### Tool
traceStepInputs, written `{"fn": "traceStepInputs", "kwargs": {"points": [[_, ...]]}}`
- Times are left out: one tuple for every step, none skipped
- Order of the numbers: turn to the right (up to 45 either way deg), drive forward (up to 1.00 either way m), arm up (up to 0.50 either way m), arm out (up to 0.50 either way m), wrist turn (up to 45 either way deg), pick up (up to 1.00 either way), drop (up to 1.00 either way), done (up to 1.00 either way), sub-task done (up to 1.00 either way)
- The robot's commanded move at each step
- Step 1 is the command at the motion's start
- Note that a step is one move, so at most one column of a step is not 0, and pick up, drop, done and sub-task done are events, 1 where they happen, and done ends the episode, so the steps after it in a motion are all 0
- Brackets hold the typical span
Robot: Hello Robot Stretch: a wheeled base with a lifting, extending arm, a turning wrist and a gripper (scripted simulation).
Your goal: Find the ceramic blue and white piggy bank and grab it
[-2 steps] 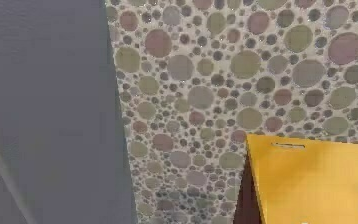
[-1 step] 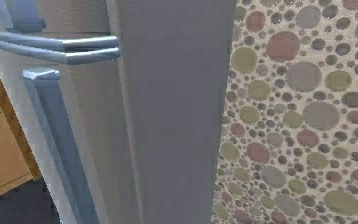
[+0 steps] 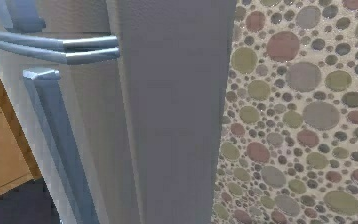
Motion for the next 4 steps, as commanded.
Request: {"fn": "traceStepInputs", "kwargs": {"points": [[0.0, 0.0, 0.38, 0.0, 0.0, 0.0, 0.0, 0.0, 0.0], [0.0, 0.0, 0.0, 0.3, 0.0, 0.0, 0.0, 0.0, 0.0], [0.0, 0.0, 0.0, 0.0, 45.0, 0.0, 0.0, 0.0, 0.0], [0.0, 0.0, 0.0, 0.0, 45.0, 0.0, 0.0, 0.0, 0.0]]}}
